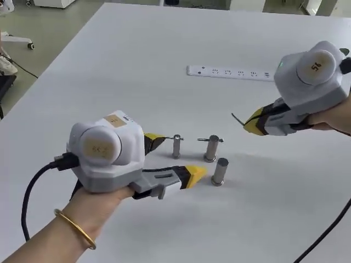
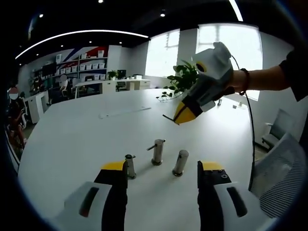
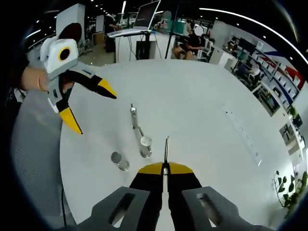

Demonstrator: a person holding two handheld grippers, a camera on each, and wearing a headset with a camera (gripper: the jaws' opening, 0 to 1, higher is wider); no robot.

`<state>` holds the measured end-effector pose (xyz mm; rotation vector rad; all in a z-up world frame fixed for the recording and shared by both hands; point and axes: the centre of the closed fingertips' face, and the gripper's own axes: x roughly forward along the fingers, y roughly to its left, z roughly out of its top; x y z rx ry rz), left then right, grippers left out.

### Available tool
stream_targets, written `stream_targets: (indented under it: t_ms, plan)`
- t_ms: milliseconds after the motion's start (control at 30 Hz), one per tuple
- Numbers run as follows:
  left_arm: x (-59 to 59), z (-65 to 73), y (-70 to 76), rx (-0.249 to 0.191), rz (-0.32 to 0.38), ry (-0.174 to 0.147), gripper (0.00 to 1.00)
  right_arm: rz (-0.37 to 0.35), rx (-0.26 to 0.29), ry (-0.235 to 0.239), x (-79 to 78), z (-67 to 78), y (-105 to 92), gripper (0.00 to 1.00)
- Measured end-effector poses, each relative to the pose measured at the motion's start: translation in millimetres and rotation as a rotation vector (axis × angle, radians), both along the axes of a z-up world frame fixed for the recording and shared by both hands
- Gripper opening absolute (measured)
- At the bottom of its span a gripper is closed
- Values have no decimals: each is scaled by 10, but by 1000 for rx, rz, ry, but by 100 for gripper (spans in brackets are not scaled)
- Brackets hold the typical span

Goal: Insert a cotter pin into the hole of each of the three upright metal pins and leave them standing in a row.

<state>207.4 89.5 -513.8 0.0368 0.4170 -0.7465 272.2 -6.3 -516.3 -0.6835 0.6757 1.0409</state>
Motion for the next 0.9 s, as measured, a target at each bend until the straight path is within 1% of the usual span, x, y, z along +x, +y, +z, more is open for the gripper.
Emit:
stream_targets:
  t_ms: [100,200,333,400,467,567,633,700,767,900]
  plan:
    - [-11,39,-40,-11,-13,5,54,27,19,-2,-178,49,83,0]
    - [-10,79,-67,-30,-23,11,51,47,29,-6,-301,81,143,0]
    - [-8,128,-104,-91,-27,55,43,82,27,-25,-440,95,205,0]
    - [-9,143,-117,-106,-32,66,40,106,19,-37,-501,87,231,0]
    - [-16,161,-142,-115,-44,78,36,123,11,-45,-542,76,246,0]
    - [-38,158,-189,-133,-63,117,32,159,2,-62,-615,56,282,0]
    - [-51,164,-219,-154,-70,145,29,184,-5,-74,-649,50,303,0]
    - [-46,169,-237,-167,-69,160,27,207,-13,-87,-682,46,324,0]
    - [-46,161,-254,-170,-70,176,26,227,-14,-100,-716,54,351,0]
    - [-61,171,-295,-179,-82,187,23,262,-19,-122,-743,63,386,0]
